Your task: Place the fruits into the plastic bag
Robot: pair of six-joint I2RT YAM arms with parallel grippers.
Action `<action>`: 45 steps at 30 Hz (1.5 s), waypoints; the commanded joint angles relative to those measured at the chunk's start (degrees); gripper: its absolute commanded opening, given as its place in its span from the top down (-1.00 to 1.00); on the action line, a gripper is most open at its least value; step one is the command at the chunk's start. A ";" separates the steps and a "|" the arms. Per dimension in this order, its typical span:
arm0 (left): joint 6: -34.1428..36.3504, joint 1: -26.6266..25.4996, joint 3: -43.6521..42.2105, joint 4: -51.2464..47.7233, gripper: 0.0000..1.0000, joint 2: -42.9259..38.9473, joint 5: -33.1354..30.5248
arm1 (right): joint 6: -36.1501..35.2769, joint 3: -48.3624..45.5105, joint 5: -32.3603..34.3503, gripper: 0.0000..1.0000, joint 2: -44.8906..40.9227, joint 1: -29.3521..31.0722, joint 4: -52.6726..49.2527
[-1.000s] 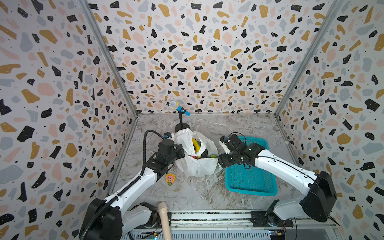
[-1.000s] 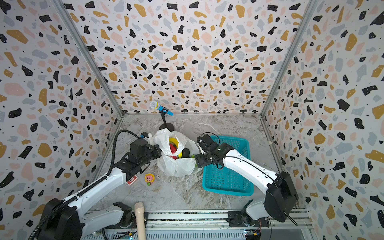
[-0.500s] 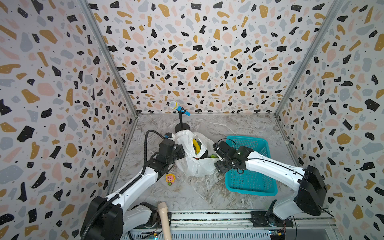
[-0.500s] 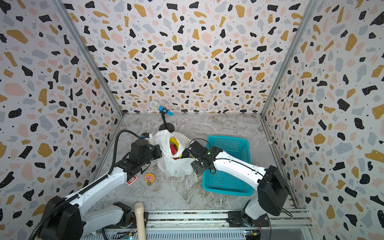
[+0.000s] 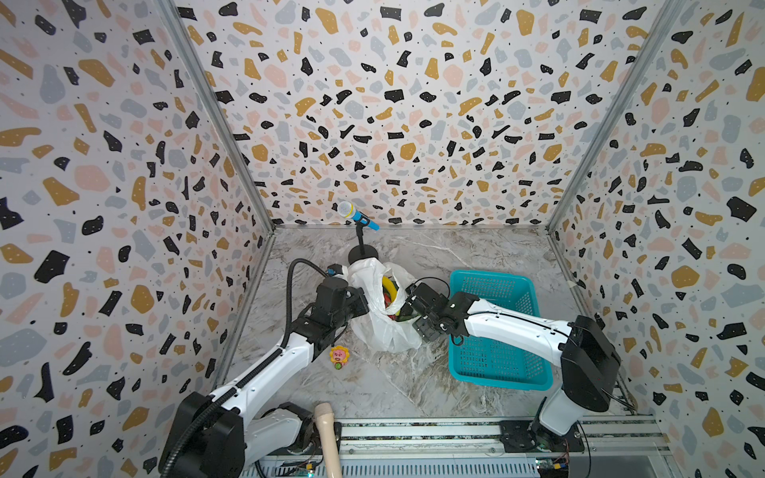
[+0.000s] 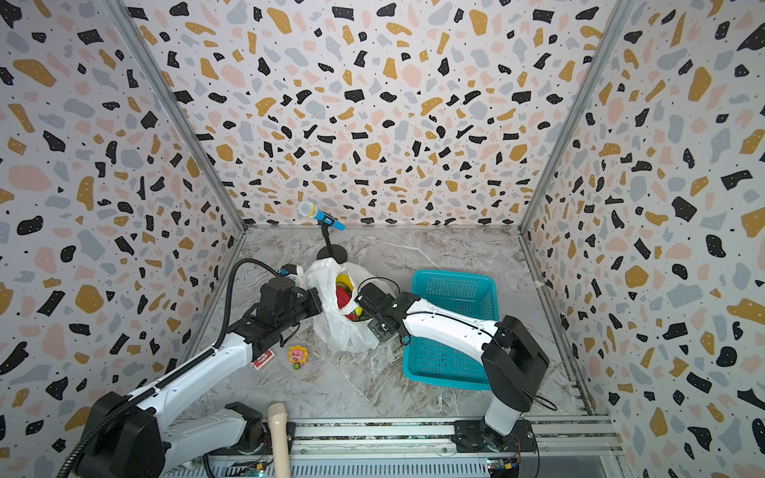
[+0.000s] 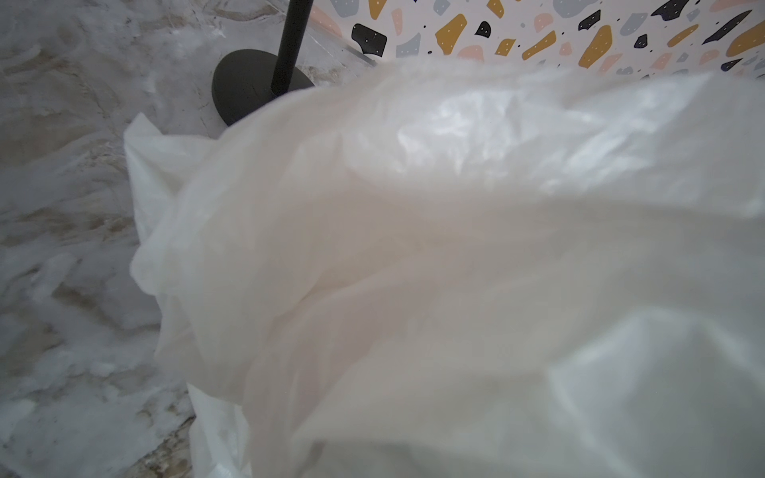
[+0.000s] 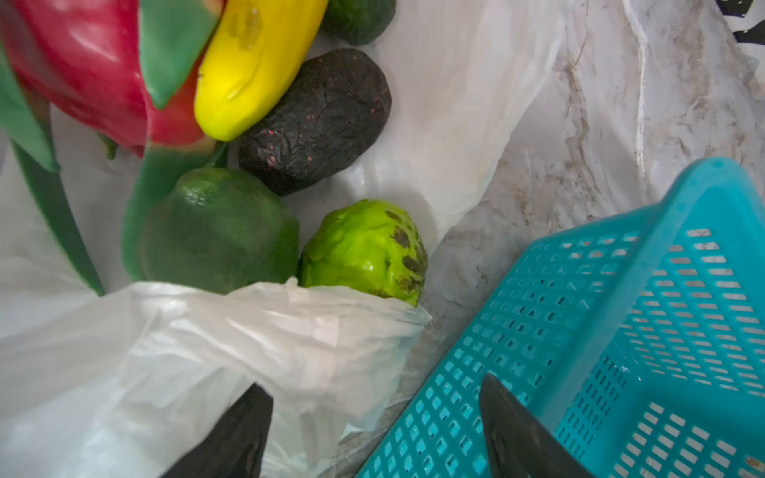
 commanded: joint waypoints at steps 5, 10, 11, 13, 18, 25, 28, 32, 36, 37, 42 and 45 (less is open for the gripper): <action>0.42 -0.21 0.27 1.41 1.00 -0.97 -0.33 | -1.73 0.47 -2.42 -0.56 1.86 0.46 6.04; 0.42 -0.23 0.19 1.29 1.00 -1.14 -0.50 | -1.03 -1.21 -5.42 -0.48 2.89 -1.28 10.27; 0.42 -0.21 0.30 1.22 1.00 -1.14 -0.50 | -0.63 -1.33 -5.82 -0.42 2.98 -1.76 10.61; 0.50 -0.25 0.26 1.22 1.00 -1.14 -0.50 | 0.03 -1.58 -6.23 -0.14 2.92 -2.74 11.26; 0.51 -0.29 0.30 1.09 1.00 -1.40 -0.76 | 0.06 -3.60 -6.18 0.76 0.21 -3.74 13.31; 0.47 -0.18 0.52 0.47 1.00 -1.21 -1.55 | 0.50 -4.63 -6.51 1.00 -5.95 -4.55 16.07; 0.09 -0.21 0.44 0.39 1.00 -1.26 -2.25 | 0.20 -3.33 -8.06 1.00 -9.61 -4.55 17.92; -0.84 -0.12 0.35 0.30 1.00 -1.48 -3.26 | -0.77 1.05 -8.80 1.00 -12.68 -4.11 19.24; -2.01 0.16 0.52 0.47 1.00 -1.84 -3.77 | -3.60 6.77 -8.16 1.00 -14.48 -2.09 20.22; -2.34 0.31 0.57 0.56 1.00 -1.84 -3.71 | -4.42 7.99 -7.85 1.00 -14.73 -1.58 20.42; -3.19 0.97 1.20 1.18 1.00 -1.50 -2.90 | -7.89 13.09 -4.95 1.00 -15.69 0.60 21.76; -3.24 1.07 1.56 1.57 1.00 -1.32 -2.53 | -10.27 15.09 -2.88 1.00 -16.08 1.32 22.53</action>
